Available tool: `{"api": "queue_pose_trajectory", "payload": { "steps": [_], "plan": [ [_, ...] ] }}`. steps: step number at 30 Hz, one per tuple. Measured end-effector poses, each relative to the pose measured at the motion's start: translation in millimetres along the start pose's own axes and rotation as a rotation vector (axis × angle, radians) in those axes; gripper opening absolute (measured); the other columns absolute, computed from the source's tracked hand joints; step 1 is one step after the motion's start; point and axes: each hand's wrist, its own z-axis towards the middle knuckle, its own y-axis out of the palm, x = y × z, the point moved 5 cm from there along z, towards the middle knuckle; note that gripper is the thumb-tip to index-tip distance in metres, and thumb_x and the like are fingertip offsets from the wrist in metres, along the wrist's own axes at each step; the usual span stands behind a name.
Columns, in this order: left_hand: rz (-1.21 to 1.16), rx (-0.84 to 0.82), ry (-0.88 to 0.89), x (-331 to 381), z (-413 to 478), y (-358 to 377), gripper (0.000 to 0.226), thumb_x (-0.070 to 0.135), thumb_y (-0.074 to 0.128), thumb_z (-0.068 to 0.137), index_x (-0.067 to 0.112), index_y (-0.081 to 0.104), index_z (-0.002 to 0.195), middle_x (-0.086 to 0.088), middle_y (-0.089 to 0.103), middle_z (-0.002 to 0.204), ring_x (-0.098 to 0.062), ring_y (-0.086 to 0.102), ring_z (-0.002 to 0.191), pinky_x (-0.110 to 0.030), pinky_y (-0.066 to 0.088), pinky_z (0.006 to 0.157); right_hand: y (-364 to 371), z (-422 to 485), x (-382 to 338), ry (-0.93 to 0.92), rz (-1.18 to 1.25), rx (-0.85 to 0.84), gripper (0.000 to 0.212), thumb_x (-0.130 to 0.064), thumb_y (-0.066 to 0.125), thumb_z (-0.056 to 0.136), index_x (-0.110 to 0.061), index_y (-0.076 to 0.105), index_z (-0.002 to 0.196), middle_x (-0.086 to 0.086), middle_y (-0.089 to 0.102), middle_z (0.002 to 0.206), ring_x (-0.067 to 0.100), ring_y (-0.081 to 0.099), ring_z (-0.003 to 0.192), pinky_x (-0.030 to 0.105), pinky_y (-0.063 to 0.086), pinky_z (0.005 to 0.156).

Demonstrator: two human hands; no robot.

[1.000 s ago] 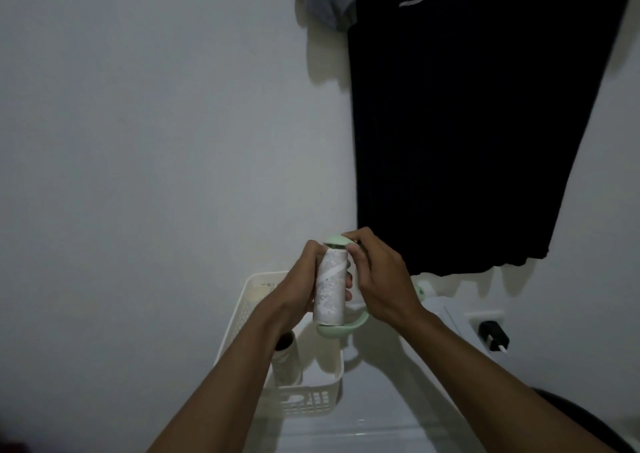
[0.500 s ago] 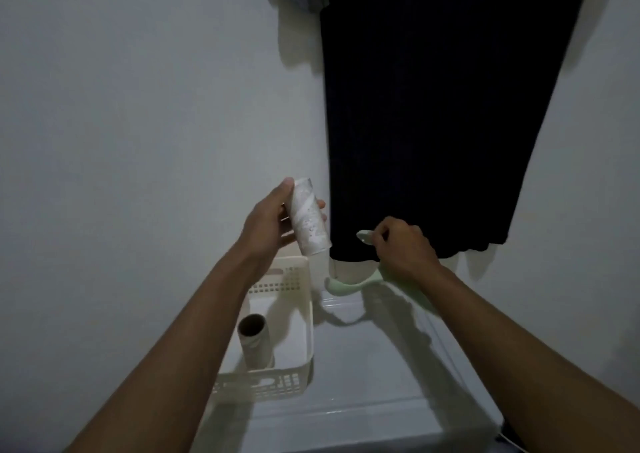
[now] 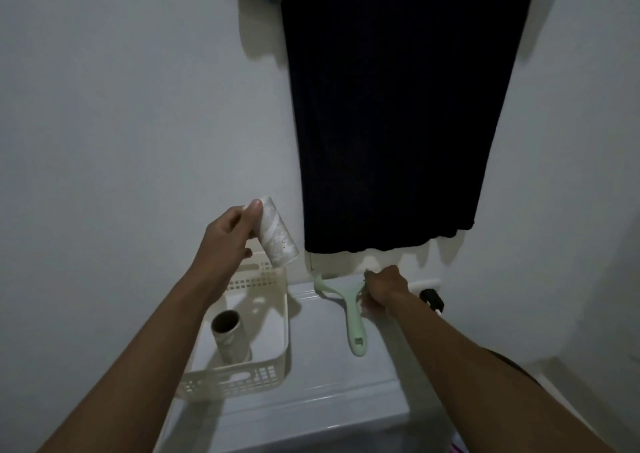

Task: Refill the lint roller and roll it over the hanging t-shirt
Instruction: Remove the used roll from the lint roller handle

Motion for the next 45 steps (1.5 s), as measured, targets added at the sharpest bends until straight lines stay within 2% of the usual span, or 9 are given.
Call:
{"api": "queue_pose_trajectory", "payload": {
  "steps": [1, 3, 6, 8, 11, 13, 17, 27, 45],
  "plan": [
    [-0.007, -0.001, -0.011, -2, -1, -1, 0.028, 0.054, 0.054, 0.097, 0.031, 0.069, 0.103, 0.002, 0.07, 0.11, -0.012, 0.066, 0.105, -0.034, 0.052, 0.084, -2, -4, -1, -0.03, -0.164, 0.033, 0.063, -0.041, 0.048, 0.102, -0.001, 0.032, 0.149, 0.022, 0.054, 0.14, 0.037, 0.061, 0.117, 0.035, 0.052, 0.091],
    [-0.055, -0.014, -0.046, -7, -3, 0, 0.032, 0.051, 0.059, 0.094, 0.025, 0.072, 0.108, 0.0, 0.074, 0.109, -0.018, 0.071, 0.104, -0.034, 0.055, 0.085, -9, -12, -15, -0.155, -0.356, 0.149, 0.07, -0.052, 0.045, 0.1, -0.008, 0.03, 0.152, 0.019, 0.048, 0.146, 0.039, 0.052, 0.13, 0.045, 0.044, 0.101],
    [-0.152, -0.064, -0.073, -16, -5, 8, 0.033, 0.032, 0.065, 0.096, 0.011, 0.071, 0.121, -0.008, 0.078, 0.113, -0.024, 0.075, 0.108, -0.032, 0.06, 0.087, -17, -36, -57, -0.414, -0.181, 0.213, 0.053, -0.059, 0.044, 0.098, -0.014, 0.056, 0.122, 0.011, 0.063, 0.12, 0.033, 0.063, 0.109, 0.044, 0.052, 0.092],
    [-0.226, -0.093, -0.091, -20, -8, 15, 0.032, 0.023, 0.067, 0.096, 0.006, 0.071, 0.124, -0.014, 0.077, 0.117, -0.028, 0.074, 0.111, -0.032, 0.061, 0.089, -11, -53, -81, -0.394, 0.089, -0.033, 0.06, -0.068, 0.039, 0.096, -0.016, 0.065, 0.109, 0.007, 0.07, 0.104, 0.029, 0.07, 0.097, 0.046, 0.058, 0.088],
    [-0.281, -0.159, -0.101, -20, -15, 22, 0.03, 0.02, 0.066, 0.098, 0.01, 0.071, 0.126, -0.011, 0.077, 0.12, -0.025, 0.074, 0.112, -0.033, 0.061, 0.089, 10, -79, -98, -0.212, 0.398, -0.49, 0.069, -0.075, 0.042, 0.091, -0.02, 0.069, 0.121, 0.011, 0.072, 0.11, 0.027, 0.076, 0.089, 0.04, 0.064, 0.074],
    [-0.236, -0.185, -0.112, -18, -18, 22, 0.029, 0.022, 0.065, 0.099, 0.017, 0.071, 0.127, -0.007, 0.077, 0.12, -0.022, 0.075, 0.11, -0.034, 0.061, 0.085, 14, -86, -103, -0.237, 0.49, -0.572, 0.062, -0.065, 0.054, 0.092, -0.016, 0.065, 0.128, 0.01, 0.07, 0.101, 0.019, 0.073, 0.074, 0.033, 0.061, 0.063],
    [-0.111, -0.239, -0.182, -15, -21, 13, 0.023, 0.025, 0.061, 0.101, 0.018, 0.074, 0.119, -0.008, 0.079, 0.116, -0.024, 0.078, 0.101, -0.035, 0.063, 0.08, 11, -82, -102, -0.392, 0.461, -0.495, 0.045, -0.047, 0.065, 0.095, -0.013, 0.058, 0.124, 0.006, 0.059, 0.084, 0.01, 0.059, 0.062, 0.027, 0.053, 0.058],
    [-0.195, -0.282, -0.255, -15, -25, 0, 0.019, 0.014, 0.064, 0.097, 0.003, 0.076, 0.107, -0.018, 0.08, 0.108, -0.03, 0.078, 0.101, -0.027, 0.063, 0.082, 13, -90, -107, -0.628, 0.383, -0.451, 0.033, -0.036, 0.065, 0.097, -0.012, 0.058, 0.118, 0.006, 0.062, 0.097, 0.018, 0.059, 0.081, 0.031, 0.053, 0.066],
    [-0.114, -0.337, -0.282, -26, -21, 9, 0.028, -0.001, 0.057, 0.096, 0.0, 0.076, 0.116, -0.016, 0.08, 0.108, -0.034, 0.079, 0.097, -0.029, 0.063, 0.08, 16, -86, -102, -0.777, 0.291, -0.401, 0.028, -0.028, 0.065, 0.098, -0.01, 0.055, 0.115, 0.006, 0.062, 0.097, 0.019, 0.059, 0.076, 0.031, 0.055, 0.064]
  ]
}}
